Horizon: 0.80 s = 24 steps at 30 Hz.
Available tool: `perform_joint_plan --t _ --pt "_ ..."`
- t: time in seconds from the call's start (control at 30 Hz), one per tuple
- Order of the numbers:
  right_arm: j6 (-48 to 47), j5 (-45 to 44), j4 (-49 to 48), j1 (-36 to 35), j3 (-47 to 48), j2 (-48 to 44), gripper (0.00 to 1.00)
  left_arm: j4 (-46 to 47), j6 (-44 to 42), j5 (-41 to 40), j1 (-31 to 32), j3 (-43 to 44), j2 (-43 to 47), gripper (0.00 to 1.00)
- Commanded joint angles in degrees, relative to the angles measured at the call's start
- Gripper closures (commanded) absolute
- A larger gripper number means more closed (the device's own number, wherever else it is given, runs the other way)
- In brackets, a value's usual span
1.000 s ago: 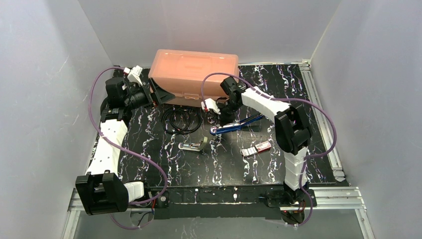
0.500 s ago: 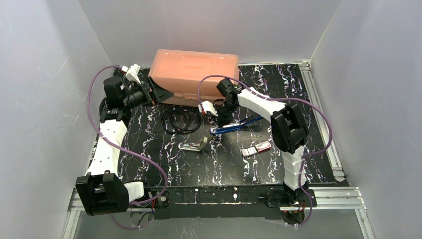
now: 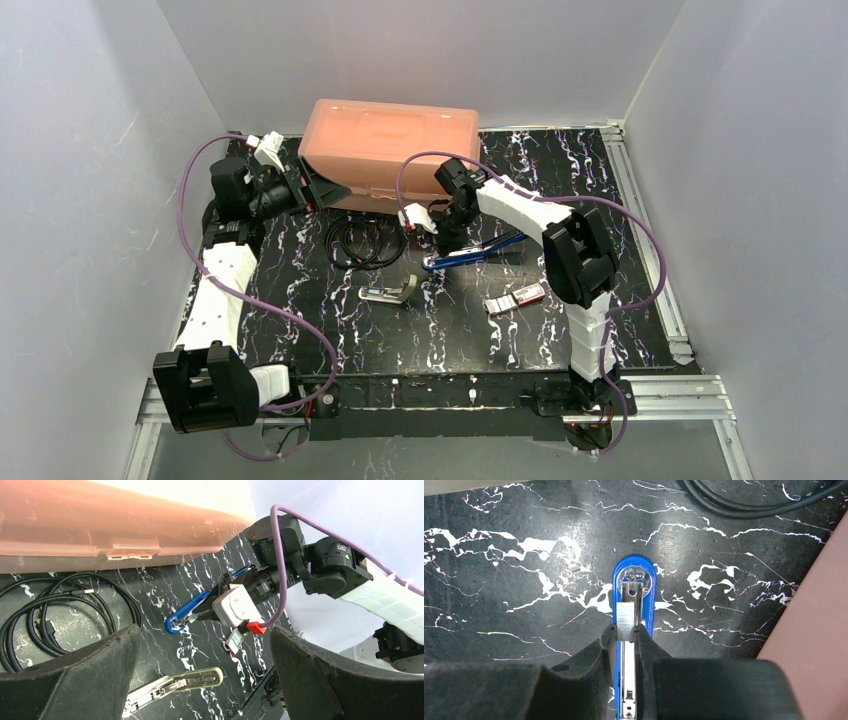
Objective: Load the staples into the stapler
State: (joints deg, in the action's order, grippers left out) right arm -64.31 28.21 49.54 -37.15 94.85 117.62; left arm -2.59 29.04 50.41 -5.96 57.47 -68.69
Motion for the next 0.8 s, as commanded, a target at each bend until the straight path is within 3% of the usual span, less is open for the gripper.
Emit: perform_joint_plan --t 0.0,0.77 --pt "-0.1 0.5 0.2 -0.1 2.8 0.1 0.87 1.6 -0.3 1.6 -0.5 -0.3 2.0 0.01" --pt "-0.5 -0.2 0.2 0.0 3.7 1.4 0.87 2.3 -0.2 2.2 -0.5 -0.5 1.6 0.02"
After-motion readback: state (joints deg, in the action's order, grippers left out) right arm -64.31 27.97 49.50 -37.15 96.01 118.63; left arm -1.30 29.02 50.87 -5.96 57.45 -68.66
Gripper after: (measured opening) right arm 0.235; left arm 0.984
